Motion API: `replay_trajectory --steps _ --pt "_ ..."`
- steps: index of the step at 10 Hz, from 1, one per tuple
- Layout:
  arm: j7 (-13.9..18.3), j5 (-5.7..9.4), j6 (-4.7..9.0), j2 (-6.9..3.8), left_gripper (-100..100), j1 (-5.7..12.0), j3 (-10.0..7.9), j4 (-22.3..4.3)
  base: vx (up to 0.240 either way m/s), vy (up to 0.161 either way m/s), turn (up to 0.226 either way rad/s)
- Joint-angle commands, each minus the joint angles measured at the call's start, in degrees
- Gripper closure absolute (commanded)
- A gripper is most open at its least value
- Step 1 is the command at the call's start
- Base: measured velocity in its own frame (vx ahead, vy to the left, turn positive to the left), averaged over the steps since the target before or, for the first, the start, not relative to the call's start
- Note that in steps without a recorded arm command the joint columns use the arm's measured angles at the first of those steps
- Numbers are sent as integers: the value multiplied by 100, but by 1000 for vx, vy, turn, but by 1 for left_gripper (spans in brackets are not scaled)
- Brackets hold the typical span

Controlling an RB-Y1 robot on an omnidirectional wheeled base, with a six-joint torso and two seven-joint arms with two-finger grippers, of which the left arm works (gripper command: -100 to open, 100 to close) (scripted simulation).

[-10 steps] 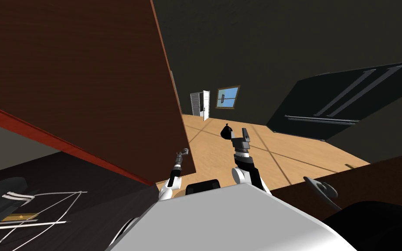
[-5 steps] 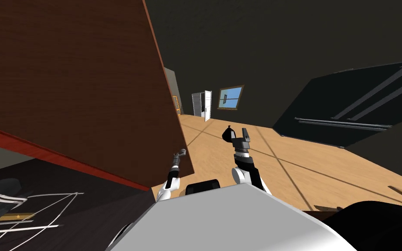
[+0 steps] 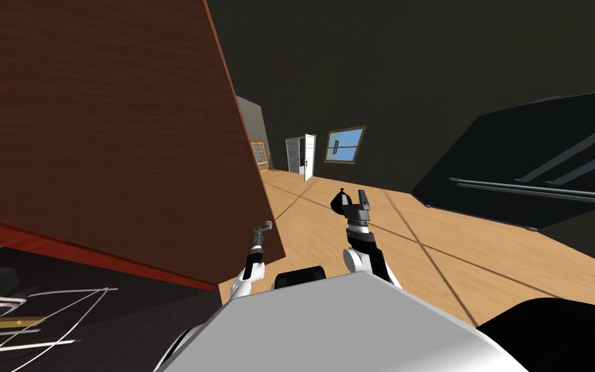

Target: Push the door open

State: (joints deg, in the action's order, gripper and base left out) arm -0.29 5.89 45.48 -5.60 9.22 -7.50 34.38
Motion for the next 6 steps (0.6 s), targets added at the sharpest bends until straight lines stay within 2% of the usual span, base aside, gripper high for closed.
replay_trajectory --steps 1,6 --pt "-45 57 12 -17 100 -17 -115 65 205 -92 78" --pt "-132 173 21 9 100 -18 -337 41 165 -72 50"
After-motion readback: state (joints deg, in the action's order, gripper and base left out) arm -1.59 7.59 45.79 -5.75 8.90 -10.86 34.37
